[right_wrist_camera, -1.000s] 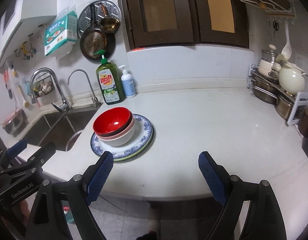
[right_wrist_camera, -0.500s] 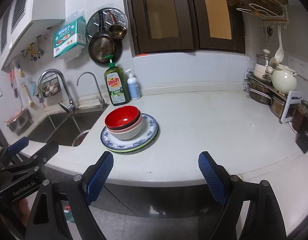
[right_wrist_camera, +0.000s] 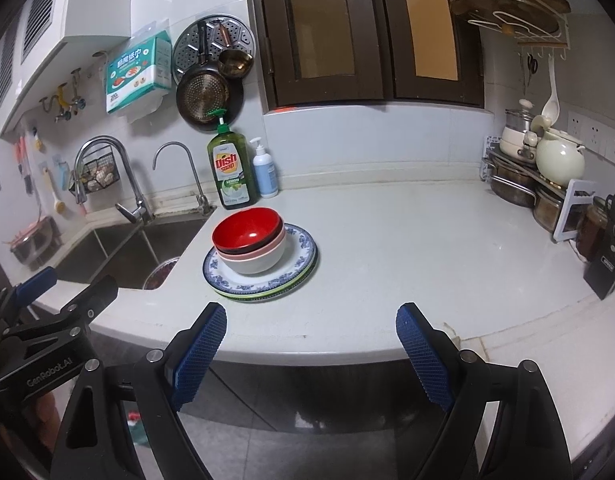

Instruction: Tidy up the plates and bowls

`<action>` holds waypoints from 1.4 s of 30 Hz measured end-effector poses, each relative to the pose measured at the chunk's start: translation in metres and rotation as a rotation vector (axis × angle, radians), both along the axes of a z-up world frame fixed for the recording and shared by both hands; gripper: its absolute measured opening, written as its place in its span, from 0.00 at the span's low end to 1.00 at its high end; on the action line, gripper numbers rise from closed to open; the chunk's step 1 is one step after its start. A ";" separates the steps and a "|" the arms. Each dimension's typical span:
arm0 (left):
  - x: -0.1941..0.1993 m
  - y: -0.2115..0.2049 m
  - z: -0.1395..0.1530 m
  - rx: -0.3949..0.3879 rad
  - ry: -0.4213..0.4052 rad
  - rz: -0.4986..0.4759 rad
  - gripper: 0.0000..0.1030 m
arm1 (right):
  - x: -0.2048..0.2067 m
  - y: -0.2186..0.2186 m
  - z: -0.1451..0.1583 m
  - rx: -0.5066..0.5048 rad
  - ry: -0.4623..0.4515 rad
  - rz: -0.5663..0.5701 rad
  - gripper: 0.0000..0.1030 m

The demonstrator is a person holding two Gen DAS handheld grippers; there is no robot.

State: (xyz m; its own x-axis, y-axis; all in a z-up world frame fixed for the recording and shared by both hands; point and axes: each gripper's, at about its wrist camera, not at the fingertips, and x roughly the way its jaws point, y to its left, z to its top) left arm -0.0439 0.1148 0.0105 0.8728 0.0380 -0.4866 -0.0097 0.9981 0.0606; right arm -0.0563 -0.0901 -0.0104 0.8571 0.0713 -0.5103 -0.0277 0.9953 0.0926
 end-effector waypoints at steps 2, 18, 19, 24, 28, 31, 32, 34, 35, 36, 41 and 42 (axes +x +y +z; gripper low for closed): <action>-0.001 0.002 -0.001 -0.003 0.002 -0.001 1.00 | -0.001 0.000 0.000 0.001 -0.001 0.003 0.85; -0.006 0.003 -0.001 0.000 0.006 0.008 1.00 | -0.004 0.002 0.000 -0.004 -0.002 0.014 0.85; -0.006 0.004 -0.001 0.001 0.006 0.008 1.00 | -0.004 0.002 0.000 -0.004 -0.003 0.014 0.85; -0.008 0.004 0.000 0.001 0.003 0.008 1.00 | -0.005 0.004 0.000 -0.002 -0.005 0.014 0.85; -0.010 0.004 0.000 0.001 0.002 0.009 1.00 | -0.008 0.004 0.001 -0.002 -0.009 0.015 0.85; -0.011 0.004 0.000 0.002 0.000 0.010 1.00 | -0.009 0.005 0.001 0.000 -0.010 0.015 0.85; -0.011 0.004 0.000 0.002 0.000 0.009 1.00 | -0.010 0.005 0.001 -0.001 -0.011 0.015 0.85; -0.012 0.005 0.000 0.002 0.000 0.011 1.00 | -0.010 0.005 0.001 0.000 -0.010 0.016 0.85; -0.013 0.004 0.000 0.003 0.000 0.012 1.00 | -0.010 0.005 0.001 -0.001 -0.010 0.015 0.85; -0.014 0.004 0.000 0.003 0.001 0.013 1.00 | -0.011 0.005 0.001 -0.001 -0.011 0.016 0.85; -0.017 0.002 0.000 0.002 0.005 0.017 1.00 | -0.011 0.005 0.001 -0.002 -0.011 0.016 0.85; -0.018 0.002 0.001 0.001 0.005 0.019 1.00 | -0.011 0.005 0.001 -0.002 -0.010 0.017 0.85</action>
